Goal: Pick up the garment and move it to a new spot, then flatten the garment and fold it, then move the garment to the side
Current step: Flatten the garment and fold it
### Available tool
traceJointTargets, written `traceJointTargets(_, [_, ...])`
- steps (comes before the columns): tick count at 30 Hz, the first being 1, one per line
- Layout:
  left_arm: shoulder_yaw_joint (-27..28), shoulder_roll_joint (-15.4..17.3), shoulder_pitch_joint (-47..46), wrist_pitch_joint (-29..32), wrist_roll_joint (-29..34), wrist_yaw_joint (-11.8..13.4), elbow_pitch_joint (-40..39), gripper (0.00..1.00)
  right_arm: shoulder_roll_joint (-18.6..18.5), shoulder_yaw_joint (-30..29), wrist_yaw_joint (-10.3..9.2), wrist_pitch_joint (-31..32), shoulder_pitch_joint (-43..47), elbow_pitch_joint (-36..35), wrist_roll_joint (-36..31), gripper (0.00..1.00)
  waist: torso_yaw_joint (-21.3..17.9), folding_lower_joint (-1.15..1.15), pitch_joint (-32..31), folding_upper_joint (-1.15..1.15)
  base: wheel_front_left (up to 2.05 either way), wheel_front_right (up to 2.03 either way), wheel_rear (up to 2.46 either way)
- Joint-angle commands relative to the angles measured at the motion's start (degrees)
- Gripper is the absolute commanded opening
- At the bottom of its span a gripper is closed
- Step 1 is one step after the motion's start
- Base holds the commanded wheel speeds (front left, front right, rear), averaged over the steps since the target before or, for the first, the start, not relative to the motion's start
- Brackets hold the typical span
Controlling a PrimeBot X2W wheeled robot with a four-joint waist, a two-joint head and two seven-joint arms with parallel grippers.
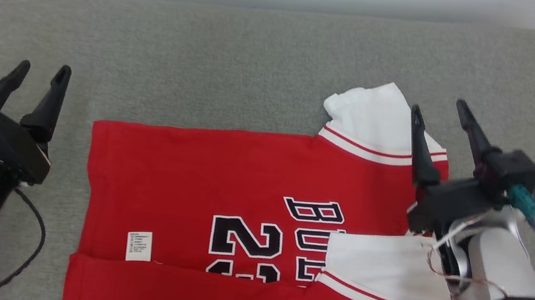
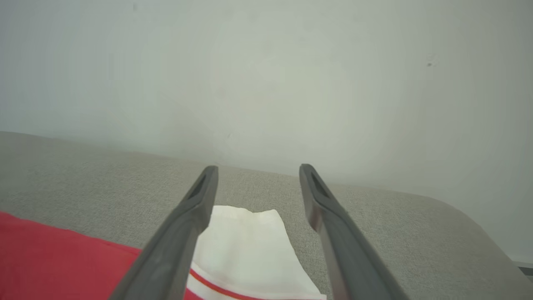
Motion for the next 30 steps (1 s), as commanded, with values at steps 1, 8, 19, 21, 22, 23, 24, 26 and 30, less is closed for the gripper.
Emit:
traceJointTargets(1, [-0.7, 0.3, -1.2, 2.2, -1.4, 0.1, 1.7, 1.0, 0.4, 0.8, -0.15, 0.1, -2.1, 1.0, 0.3, 1.0, -2.2, -0.02, 2.4, -0.01, 0.0, 0.0, 0.0])
traceJointTargets(8, [-3.2, 1.3, -4.2, 10.3, -6.4, 0.1, 6.8, 1.0, 0.9, 3.3, -0.15, -0.7, -7.8, 6.8, 0.7, 1.0, -3.3, -0.02, 3.1, -0.01, 0.0, 0.0, 0.0])
traceJointTargets(19, [-6.7, 1.4, -4.9, 16.9, -9.4, 0.1, 8.9, 1.0, 0.0, 5.5, -0.15, -2.8, -11.6, 14.4, 1.9, 1.0, -3.0, -0.02, 3.0, -0.01, 0.0, 0.0, 0.0])
traceJointTargets(21, [-7.0, 1.1, -5.1, 18.0, -9.9, 0.1, 8.8, 1.0, -0.3, 5.5, -0.15, -3.0, -12.0, 15.6, 2.0, 1.0, -2.8, -0.02, 2.9, -0.01, 0.0, 0.0, 0.0])
traceJointTargets(22, [-7.2, 0.9, -5.0, 18.7, -10.2, 0.1, 8.7, 1.0, -0.3, 5.6, -0.15, -3.1, -12.1, 16.1, 2.1, 1.0, -2.8, -0.02, 2.9, -0.01, 0.0, 0.0, 0.0])
traceJointTargets(23, [-7.5, 1.0, -5.1, 19.0, -9.9, 0.1, 8.3, 1.0, -0.2, 5.7, -0.15, -3.3, -12.2, 16.5, 2.2, 1.0, -2.7, -0.02, 2.9, -0.01, 0.0, 0.0, 0.0])
traceJointTargets(24, [-7.7, 1.1, -5.2, 19.3, -9.7, 0.1, 8.2, 1.0, -0.2, 5.8, -0.15, -3.4, -12.4, 16.9, 2.2, 1.0, -2.7, -0.02, 2.8, -0.01, 0.0, 0.0, 0.0])
traceJointTargets(26, [-8.0, 0.8, -5.1, 19.9, -10.0, 0.1, 8.0, 1.0, -0.2, 5.8, -0.15, -3.5, -12.6, 17.7, 2.3, 1.0, -2.5, -0.02, 2.9, -0.01, 0.0, 0.0, 0.0])
traceJointTargets(30, [-8.6, 0.4, -5.2, 20.5, -10.2, 0.3, 7.9, 1.0, -0.1, 6.4, -0.15, -3.7, -13.3, 19.2, 2.1, 1.0, -2.5, -0.02, 3.5, -0.01, 0.0, 0.0, 0.0])
